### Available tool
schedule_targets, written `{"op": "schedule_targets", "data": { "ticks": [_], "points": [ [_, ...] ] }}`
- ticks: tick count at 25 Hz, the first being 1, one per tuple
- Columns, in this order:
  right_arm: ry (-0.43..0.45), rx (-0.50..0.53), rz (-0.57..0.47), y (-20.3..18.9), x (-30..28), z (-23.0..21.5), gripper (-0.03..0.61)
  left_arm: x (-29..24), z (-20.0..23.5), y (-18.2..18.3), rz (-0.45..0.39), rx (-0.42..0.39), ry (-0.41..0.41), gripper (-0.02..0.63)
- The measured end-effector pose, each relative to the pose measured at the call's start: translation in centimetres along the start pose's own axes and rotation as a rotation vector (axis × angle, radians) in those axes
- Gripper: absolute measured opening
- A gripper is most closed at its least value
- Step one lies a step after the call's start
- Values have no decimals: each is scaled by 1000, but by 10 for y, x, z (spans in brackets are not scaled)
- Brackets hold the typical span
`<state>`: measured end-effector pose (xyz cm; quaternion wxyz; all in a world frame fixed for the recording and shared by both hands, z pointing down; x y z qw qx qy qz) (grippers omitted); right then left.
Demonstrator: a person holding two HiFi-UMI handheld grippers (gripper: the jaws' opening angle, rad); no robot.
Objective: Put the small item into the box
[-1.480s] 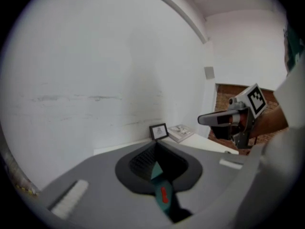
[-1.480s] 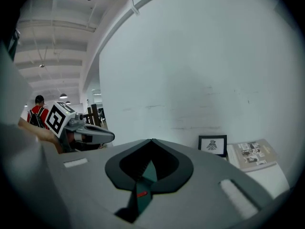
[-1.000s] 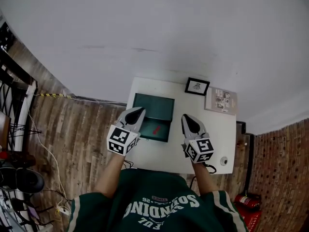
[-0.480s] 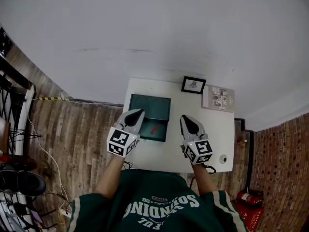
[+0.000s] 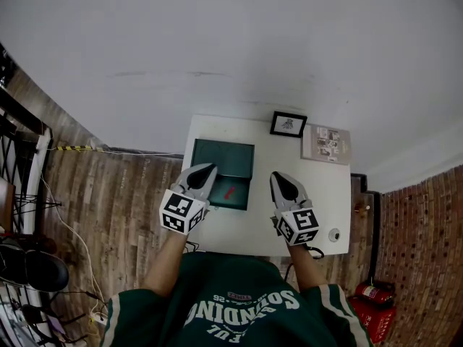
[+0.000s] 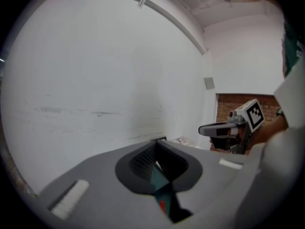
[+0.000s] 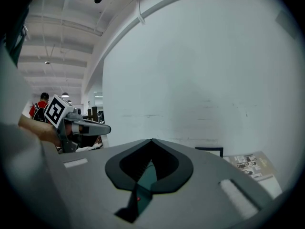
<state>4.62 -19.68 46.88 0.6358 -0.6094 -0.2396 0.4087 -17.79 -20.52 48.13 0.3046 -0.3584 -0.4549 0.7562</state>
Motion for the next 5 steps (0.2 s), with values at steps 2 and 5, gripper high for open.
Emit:
{"op": "schedule_targets", "data": {
  "ticks": [2, 5],
  "points": [
    [1, 1, 1, 0, -1, 0, 2, 0, 0, 0, 1, 0, -3, 51],
    [1, 1, 2, 0, -1, 1, 2, -1, 1, -1, 2, -4, -5, 51]
  ]
}}
Point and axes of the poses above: the fingertips, and each gripper's own axes: x backward along the fingers, z to its left, y out of its top, the point moved 5 cm from there along x, backward along the fingers, and after that the axes turned 15 degrees about x, right-handed, at the moved point
